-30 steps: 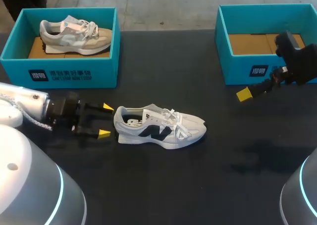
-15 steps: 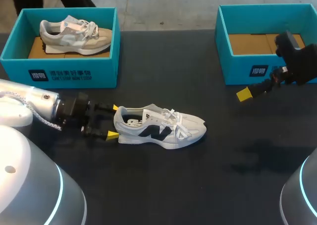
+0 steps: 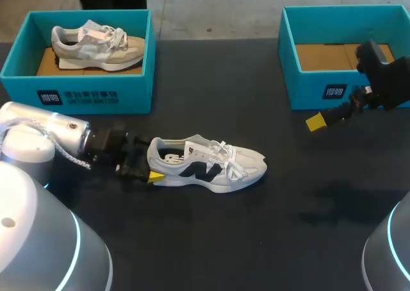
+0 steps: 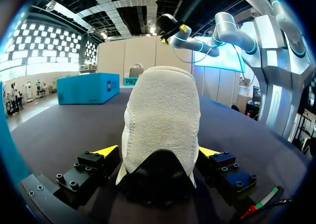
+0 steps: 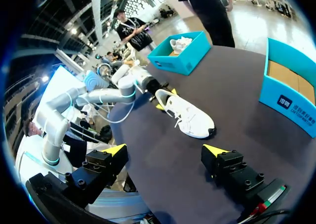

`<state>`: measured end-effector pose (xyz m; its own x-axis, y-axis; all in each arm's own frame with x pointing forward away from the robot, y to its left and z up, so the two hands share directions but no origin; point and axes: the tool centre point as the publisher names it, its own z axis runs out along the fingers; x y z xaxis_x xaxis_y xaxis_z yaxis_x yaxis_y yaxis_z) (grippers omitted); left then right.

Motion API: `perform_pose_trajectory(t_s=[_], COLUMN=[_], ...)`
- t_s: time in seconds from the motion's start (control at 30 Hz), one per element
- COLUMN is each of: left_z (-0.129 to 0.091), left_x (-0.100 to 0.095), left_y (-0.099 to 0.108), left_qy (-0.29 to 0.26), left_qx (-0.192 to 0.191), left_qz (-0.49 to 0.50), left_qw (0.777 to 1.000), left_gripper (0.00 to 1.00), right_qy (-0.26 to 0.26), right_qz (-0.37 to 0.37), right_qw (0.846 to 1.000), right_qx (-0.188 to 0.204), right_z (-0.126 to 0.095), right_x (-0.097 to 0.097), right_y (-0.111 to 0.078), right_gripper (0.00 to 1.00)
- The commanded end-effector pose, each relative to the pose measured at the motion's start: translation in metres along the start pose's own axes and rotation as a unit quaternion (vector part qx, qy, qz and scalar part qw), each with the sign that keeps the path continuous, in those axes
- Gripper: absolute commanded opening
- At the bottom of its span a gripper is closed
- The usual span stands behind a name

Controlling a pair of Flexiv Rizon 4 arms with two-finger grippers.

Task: Take the shoe out of the shoebox, open the shoe tongue, remove and reinsert the insole, then place the shoe into the shoebox

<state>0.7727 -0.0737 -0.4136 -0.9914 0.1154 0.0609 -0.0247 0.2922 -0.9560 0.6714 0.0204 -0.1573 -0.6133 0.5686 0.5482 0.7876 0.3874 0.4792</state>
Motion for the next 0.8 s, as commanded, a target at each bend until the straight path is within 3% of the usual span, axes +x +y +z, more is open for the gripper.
perform_pose_trajectory(t_s=[0.03, 0.5, 0.53, 0.6, 0.63, 0.67, 0.7, 0.8], left_z=[0.0052, 0.0107, 0.0111, 0.0114, 0.0116, 0.0116, 0.0117, 0.0115], left_x=[-0.0016, 0.0015, 0.0014, 0.0014, 0.0014, 0.0014, 0.0014, 0.0021], left_y=[0.0038, 0.0104, 0.0100, 0.0095, 0.0093, 0.0092, 0.0091, 0.0088], left_qy=[0.000, -0.010, -0.008, -0.008, -0.007, -0.006, -0.006, -0.007], left_qx=[0.001, 0.013, 0.015, 0.016, 0.015, 0.016, 0.015, 0.016], left_qz=[0.000, -0.009, -0.008, -0.008, -0.008, -0.008, -0.008, -0.008], left_qw=[1.000, 1.000, 1.000, 1.000, 1.000, 1.000, 1.000, 1.000], left_gripper=[1.00, 1.00, 0.89, 0.46, 0.40, 0.05, 0.00, 0.00], right_qy=[-0.001, -0.001, -0.001, -0.001, -0.001, -0.001, -0.001, -0.001], right_qz=[0.001, 0.001, 0.001, 0.001, 0.001, 0.001, 0.001, 0.001], right_qw=[1.000, 1.000, 1.000, 1.000, 1.000, 1.000, 1.000, 1.000], right_qx=[0.001, 0.001, 0.001, 0.001, 0.001, 0.001, 0.001, 0.001], right_z=[0.0010, 0.0010, 0.0010, 0.0010, 0.0010, 0.0010, 0.0010, 0.0010], right_x=[0.0000, 0.0000, 0.0000, 0.0000, 0.0000, 0.0000, 0.0000, 0.0000], right_y=[0.0006, 0.0006, 0.0006, 0.0006, 0.0006, 0.0006, 0.0006, 0.0006], right_gripper=[1.00, 1.00, 1.00, 1.00, 1.00, 1.00, 1.00, 1.00])
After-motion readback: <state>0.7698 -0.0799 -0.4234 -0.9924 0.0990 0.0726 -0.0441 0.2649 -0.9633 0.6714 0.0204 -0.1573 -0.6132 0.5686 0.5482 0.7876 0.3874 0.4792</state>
